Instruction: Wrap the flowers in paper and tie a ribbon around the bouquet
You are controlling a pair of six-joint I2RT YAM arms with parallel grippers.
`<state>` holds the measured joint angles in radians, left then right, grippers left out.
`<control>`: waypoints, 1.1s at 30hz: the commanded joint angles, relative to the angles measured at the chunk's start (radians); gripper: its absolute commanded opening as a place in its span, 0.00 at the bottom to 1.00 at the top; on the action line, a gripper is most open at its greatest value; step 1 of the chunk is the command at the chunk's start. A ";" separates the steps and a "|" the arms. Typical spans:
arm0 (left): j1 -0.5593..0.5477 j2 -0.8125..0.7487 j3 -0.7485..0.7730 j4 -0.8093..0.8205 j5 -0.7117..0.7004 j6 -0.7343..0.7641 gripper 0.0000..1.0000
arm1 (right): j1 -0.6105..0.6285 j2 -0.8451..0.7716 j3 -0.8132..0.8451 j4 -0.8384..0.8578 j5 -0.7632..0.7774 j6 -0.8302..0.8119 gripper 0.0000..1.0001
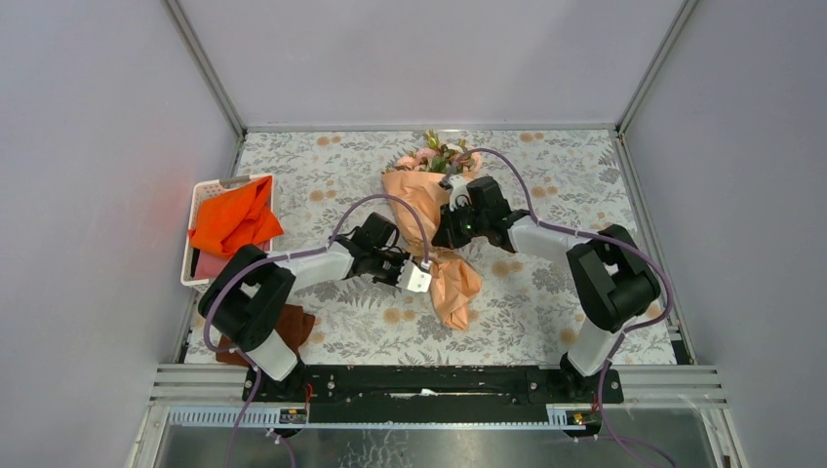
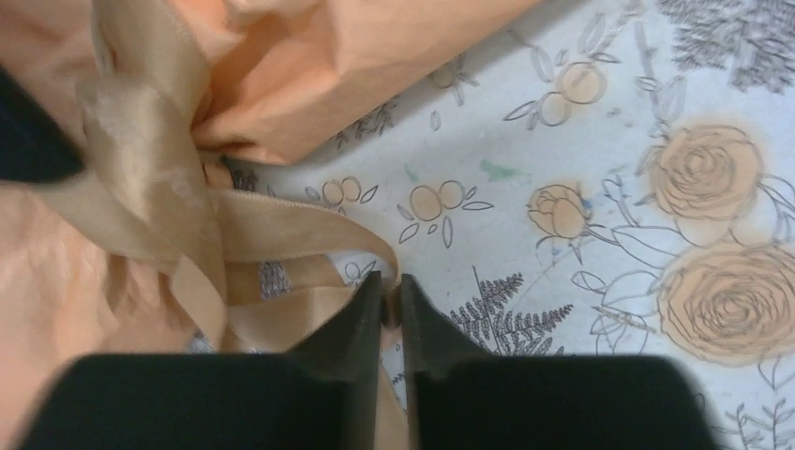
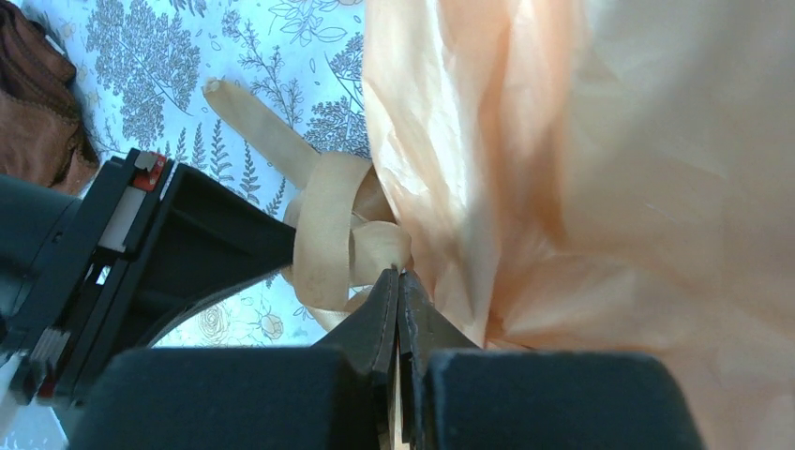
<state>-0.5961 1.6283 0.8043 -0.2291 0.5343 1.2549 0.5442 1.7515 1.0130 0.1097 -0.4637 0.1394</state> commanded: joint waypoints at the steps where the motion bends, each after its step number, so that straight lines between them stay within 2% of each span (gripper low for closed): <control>1: -0.007 0.025 -0.031 0.106 -0.085 -0.009 0.07 | -0.036 -0.082 -0.035 0.081 -0.003 0.052 0.00; 2: -0.007 0.016 -0.031 0.116 -0.091 -0.022 0.00 | -0.040 -0.088 -0.042 0.079 -0.001 0.053 0.00; 8: 0.043 -0.055 0.056 0.034 -0.040 -0.181 0.00 | -0.094 -0.150 -0.133 0.091 0.030 0.103 0.00; 14: 0.112 -0.060 0.089 -0.036 -0.018 -0.240 0.00 | -0.149 -0.177 -0.189 0.056 0.054 0.109 0.00; 17: 0.142 -0.045 0.093 -0.021 -0.018 -0.268 0.00 | -0.188 -0.197 -0.230 0.051 0.062 0.130 0.00; 23: 0.176 -0.015 0.078 0.056 -0.033 -0.200 0.00 | -0.222 -0.219 -0.248 0.022 0.079 0.139 0.00; 29: 0.162 -0.017 0.076 0.063 0.013 -0.140 0.00 | -0.221 -0.228 -0.177 0.001 0.067 0.101 0.00; 33: 0.166 -0.005 0.052 0.098 -0.031 -0.111 0.00 | -0.223 -0.254 -0.158 -0.044 0.157 0.077 0.00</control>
<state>-0.4309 1.6054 0.8837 -0.1936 0.5159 1.0901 0.3214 1.5623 0.8017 0.0929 -0.3901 0.2527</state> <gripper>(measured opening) 0.006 0.011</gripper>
